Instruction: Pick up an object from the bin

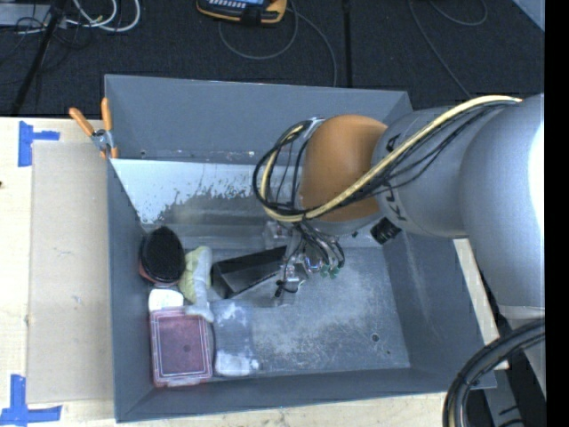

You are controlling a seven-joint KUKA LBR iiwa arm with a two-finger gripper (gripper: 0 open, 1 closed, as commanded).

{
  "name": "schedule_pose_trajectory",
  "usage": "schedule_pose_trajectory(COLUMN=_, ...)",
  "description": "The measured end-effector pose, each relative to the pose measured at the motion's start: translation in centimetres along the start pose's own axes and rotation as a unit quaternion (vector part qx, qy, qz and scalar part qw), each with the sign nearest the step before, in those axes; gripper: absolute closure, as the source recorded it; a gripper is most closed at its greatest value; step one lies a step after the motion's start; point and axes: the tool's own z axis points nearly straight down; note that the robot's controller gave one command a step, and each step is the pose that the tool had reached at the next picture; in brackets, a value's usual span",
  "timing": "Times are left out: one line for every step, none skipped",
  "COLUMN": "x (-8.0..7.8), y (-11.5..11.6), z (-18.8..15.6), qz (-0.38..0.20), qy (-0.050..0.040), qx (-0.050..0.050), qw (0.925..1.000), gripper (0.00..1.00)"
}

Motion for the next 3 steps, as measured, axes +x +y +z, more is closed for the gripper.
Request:
schedule_pose_trajectory(x=-1.0, y=2.0, z=2.8, qz=-0.041, qy=0.0057, qx=0.002, qw=0.9991, gripper=1.0)
schedule_pose_trajectory(x=-1.0, y=2.0, z=2.9, qz=-0.041, qy=0.0057, qx=0.002, qw=0.9991, gripper=1.0)
schedule_pose_trajectory(x=0.0, y=1.6, z=-6.4, qz=-0.052, qy=0.0087, qx=0.002, qw=0.9986, gripper=1.0)
